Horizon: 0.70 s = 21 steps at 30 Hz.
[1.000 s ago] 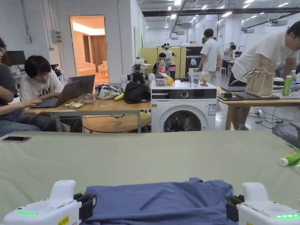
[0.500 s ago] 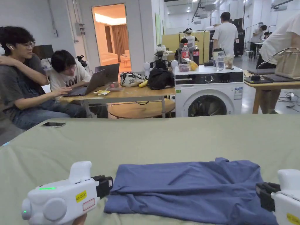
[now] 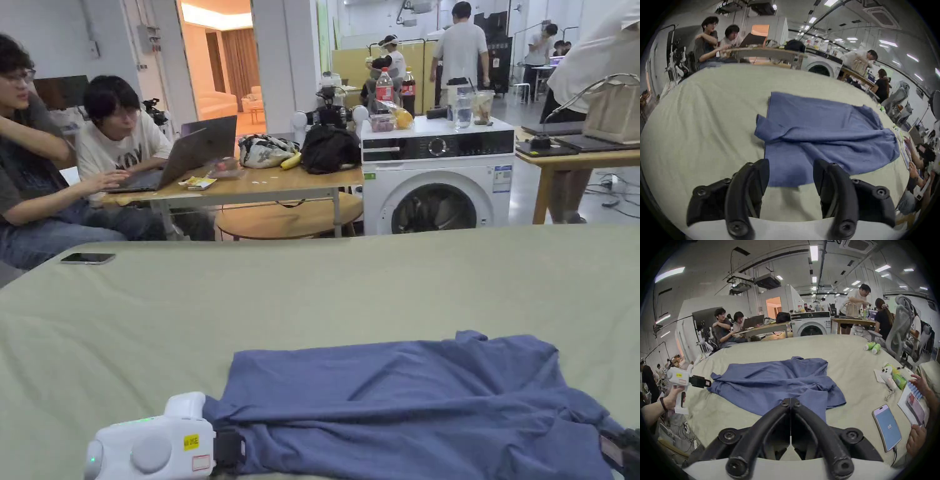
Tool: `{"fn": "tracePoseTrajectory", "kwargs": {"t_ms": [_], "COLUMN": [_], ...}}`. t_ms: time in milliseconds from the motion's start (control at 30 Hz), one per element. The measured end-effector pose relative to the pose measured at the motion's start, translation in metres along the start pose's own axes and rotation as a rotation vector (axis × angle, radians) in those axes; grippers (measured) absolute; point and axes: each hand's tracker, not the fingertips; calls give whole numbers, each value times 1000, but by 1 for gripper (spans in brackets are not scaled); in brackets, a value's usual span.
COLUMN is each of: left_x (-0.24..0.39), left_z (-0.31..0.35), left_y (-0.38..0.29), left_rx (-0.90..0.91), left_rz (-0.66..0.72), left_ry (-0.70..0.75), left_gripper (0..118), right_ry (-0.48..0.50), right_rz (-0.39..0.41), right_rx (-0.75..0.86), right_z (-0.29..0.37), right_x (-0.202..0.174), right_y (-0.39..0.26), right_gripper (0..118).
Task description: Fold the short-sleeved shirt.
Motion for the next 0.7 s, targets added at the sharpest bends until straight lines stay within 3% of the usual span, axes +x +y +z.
{"fn": "tracePoseTrajectory", "kwargs": {"t_ms": [33,100,133,200,233,267,300,333,533,600,700], "left_x": [1,3,1,-6,-6,-5,-4,-2,4,4,8], "left_z": [-7,-14,-17,-16,-15,-16,-17,-15,-15,-15,-14], "left_y": [-2,-8,-7,-5,-4,-5,-5,-6,-8,-9,-6], "left_rx": [-3,3,-11,-20,-18,-21,-25,-26,-23,-21,-32], "left_rz": [-11,-55,-54,-28,-33,-35,-42,-45,-74,-75,-82], "left_ry": [-4,6,-1,-16,-16,-16,-14,-9,23,24,40], "left_gripper": [47,12,5,3,3,3,3,3,3,3,3], "right_ry": [-15,-57,-74,-93,-90,-68,-45,-46,-60,-65,-60], "right_rz": [8,20,10,-53,-93,-139,-168,-190,-297,-268,-286], "right_rx": [-11,-34,-47,-92,-93,-92,-91,-104,-322,-257,-277], "right_z": [-3,-9,-13,-28,-36,-46,-54,-67,-120,-114,-113], "right_x": [3,10,13,20,23,26,28,29,31,29,34], "right_y": [0,1,1,0,-2,-5,-8,-10,-38,-41,-30], "right_gripper": [0,0,0,0,9,38,58,65,60,6,5]}}
